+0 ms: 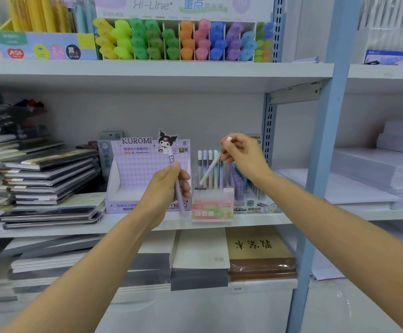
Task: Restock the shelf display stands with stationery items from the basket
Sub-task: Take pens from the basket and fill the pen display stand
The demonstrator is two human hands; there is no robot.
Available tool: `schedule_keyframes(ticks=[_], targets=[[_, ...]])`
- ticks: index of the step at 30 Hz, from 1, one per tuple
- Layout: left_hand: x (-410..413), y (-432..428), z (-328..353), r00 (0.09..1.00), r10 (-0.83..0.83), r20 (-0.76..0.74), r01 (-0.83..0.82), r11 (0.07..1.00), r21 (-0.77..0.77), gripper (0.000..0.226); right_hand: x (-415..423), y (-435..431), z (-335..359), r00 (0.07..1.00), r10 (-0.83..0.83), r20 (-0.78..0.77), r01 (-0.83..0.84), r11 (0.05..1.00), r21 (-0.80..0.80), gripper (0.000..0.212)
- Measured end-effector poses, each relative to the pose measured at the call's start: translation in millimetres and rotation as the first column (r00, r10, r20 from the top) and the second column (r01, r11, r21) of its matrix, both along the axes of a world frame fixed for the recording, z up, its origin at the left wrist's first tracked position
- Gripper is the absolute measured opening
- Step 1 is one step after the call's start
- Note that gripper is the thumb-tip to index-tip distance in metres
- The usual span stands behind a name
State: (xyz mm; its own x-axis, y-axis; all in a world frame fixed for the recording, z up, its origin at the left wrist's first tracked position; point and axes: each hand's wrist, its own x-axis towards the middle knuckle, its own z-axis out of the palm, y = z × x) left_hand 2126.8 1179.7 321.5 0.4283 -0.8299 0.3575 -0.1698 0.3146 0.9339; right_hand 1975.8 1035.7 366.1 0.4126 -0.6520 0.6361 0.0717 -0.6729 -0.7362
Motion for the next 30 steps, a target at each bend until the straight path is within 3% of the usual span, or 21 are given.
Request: schedule_keyframes(ticks=[5,10,20,24,30], targets=[[2,1,-6,0.987,0.037,0.157,-0.040,0.999,0.016,0.040,15,0,-7,0.992,-0.023,-0.124,0.008,0.993,-0.120,0.017],[2,-7,-12,0.993,-0.007,0.120,0.003,0.999,0.039,0.027,25,-2,-8,0.965,-0.029,-0.259,-0.027,0.978,-0.209,0.018],[5,-12,-20,0.992,-0.052,0.115,0.050,0.998,0.023,0.027,39,-3,-7,0.973,-0.123,-0.194,0.067,0.959,-0.275,0.008],[5,-10,-19,0.989,-0.064,0.132,0.062,0.998,0.020,0.028,43,-6,-6,0.917,-0.296,-0.268,0.171,0.897,-0.407,0.016],[1,-7,-18,0.985,-0.054,0.162,0.054,0.999,0.002,0.028,33,-3,-4,0.914,-0.265,-0.306,0.138,0.914,-0.381,0.028]])
